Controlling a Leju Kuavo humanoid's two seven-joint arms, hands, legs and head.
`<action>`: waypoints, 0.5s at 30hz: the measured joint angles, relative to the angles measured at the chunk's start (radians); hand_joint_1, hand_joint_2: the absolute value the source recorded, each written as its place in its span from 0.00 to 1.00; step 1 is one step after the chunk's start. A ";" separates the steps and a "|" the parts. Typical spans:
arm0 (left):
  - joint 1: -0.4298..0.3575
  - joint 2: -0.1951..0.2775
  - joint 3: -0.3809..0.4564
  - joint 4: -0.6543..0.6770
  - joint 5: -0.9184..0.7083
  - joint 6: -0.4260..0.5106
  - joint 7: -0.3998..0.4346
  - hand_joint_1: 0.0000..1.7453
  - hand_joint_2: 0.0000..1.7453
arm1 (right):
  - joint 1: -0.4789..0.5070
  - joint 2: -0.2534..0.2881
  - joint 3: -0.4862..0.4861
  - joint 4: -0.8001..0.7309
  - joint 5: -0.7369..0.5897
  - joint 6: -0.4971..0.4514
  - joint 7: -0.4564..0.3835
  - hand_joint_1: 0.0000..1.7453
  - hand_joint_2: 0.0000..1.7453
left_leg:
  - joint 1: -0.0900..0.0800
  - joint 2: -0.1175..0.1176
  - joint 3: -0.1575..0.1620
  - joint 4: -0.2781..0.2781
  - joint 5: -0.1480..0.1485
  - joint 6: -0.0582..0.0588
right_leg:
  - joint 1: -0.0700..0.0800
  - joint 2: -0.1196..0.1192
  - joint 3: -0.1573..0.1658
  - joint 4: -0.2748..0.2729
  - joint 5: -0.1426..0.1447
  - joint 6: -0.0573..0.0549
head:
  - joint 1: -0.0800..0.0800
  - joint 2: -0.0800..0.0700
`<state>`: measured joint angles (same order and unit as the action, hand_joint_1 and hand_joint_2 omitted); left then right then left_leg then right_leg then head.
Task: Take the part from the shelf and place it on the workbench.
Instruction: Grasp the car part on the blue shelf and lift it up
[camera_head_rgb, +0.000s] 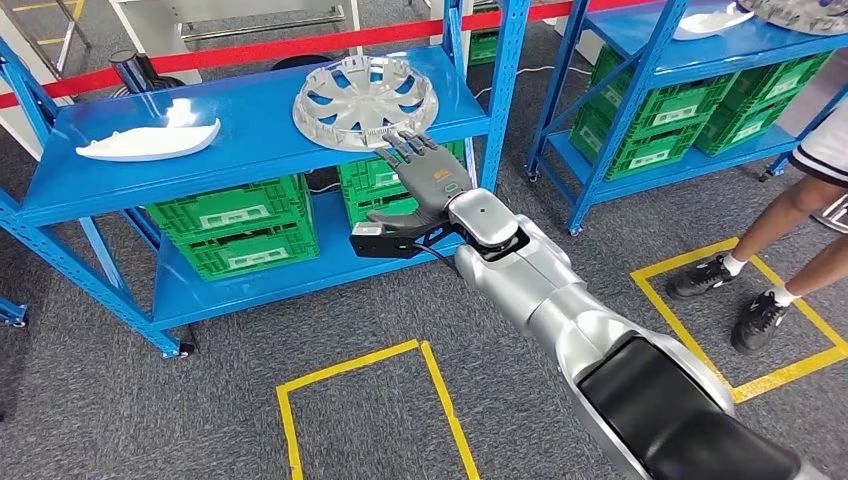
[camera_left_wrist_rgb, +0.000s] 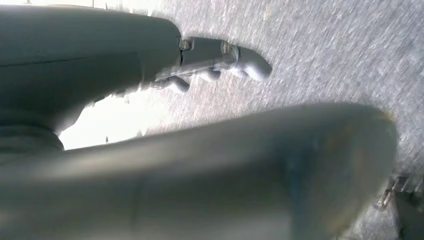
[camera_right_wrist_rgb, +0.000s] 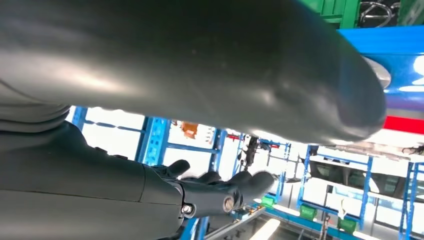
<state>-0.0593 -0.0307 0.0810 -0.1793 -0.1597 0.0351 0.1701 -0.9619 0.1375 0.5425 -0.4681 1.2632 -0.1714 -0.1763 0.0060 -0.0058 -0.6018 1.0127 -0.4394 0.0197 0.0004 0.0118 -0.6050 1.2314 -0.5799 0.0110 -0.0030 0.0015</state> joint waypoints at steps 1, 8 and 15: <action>0.001 0.000 0.002 0.000 0.000 0.000 -0.001 0.00 0.00 | 0.002 0.000 0.004 0.000 -0.001 -0.001 0.002 0.00 0.00 | 0.000 -0.001 0.010 0.000 -0.010 0.001 | -0.003 -0.002 -0.043 0.046 -0.028 0.004 | 0.000 0.000; 0.009 -0.001 0.011 0.001 0.001 0.007 0.001 0.00 0.00 | 0.009 -0.004 0.027 -0.001 -0.024 -0.009 0.009 0.00 0.00 | 0.000 -0.003 0.091 0.000 -0.085 -0.025 | -0.004 -0.014 -0.050 -0.188 0.140 -0.005 | 0.001 0.000; 0.001 -0.001 0.014 0.000 -0.007 0.008 0.009 0.00 0.00 | -0.001 -0.010 0.046 -0.007 -0.044 -0.011 0.017 0.00 0.00 | 0.002 0.001 0.003 0.184 -0.124 -0.061 | -0.006 -0.005 0.004 -0.210 0.123 -0.053 | -0.004 0.000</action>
<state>-0.0585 -0.0315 0.0954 -0.1797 -0.1667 0.0427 0.1794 -0.9631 0.1279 0.5890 -0.4752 1.2187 -0.1823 -0.1595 0.0081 -0.0044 -0.5992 1.1969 -0.5634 -0.0418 -0.0057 0.0070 -0.6009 1.0212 -0.4569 -0.0418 -0.0073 0.0015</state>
